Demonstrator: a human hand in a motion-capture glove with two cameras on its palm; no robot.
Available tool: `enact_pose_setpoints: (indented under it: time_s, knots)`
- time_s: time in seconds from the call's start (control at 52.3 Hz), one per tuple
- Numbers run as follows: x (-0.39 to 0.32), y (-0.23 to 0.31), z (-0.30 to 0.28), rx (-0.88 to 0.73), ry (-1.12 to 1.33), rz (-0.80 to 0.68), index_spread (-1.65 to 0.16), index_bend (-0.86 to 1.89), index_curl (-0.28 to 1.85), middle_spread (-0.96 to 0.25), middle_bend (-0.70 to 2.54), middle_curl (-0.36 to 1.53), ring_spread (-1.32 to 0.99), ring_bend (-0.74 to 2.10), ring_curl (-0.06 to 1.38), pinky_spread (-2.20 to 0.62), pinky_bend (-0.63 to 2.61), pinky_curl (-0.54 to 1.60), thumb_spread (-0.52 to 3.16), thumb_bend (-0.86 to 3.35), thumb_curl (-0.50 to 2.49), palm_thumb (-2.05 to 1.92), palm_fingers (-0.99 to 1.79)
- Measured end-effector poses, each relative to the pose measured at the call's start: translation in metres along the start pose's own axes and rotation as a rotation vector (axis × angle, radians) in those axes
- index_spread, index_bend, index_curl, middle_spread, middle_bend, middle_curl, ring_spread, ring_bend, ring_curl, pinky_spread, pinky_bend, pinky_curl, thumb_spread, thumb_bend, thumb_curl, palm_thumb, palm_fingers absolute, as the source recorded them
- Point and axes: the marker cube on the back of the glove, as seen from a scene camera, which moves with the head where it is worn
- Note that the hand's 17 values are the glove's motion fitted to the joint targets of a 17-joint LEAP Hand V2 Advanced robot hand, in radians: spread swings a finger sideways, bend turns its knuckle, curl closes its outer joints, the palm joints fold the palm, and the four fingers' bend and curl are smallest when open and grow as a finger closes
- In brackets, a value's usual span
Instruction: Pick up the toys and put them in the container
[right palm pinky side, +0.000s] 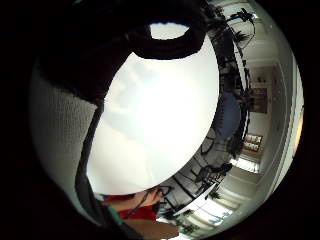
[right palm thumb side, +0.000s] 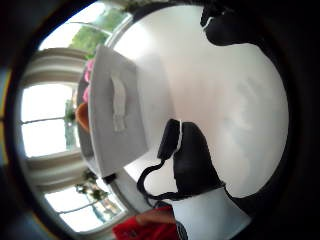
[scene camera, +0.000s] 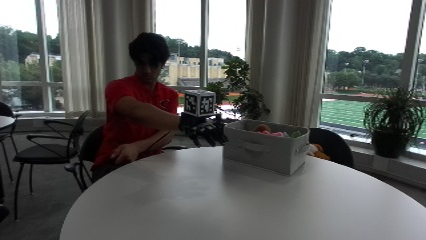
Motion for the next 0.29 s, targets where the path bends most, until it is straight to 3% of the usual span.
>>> enact_pose_setpoints:
  time_s: [0.057,0.287]
  knots:
    - [0.007,0.004,-0.002,-0.006,0.002,-0.056,-0.41,0.27,0.5,-0.15,0.18,0.3,-0.21,0.41,0.39,0.06,0.84,0.3,1.35,-0.01,0.39,0.09,0.16]
    - [0.031,-0.003,-0.008,0.007,-0.004,-0.052,-0.41,0.28,0.51,-0.15,0.17,0.3,-0.21,0.41,0.38,0.06,0.84,0.31,1.36,-0.01,0.38,0.1,0.16]
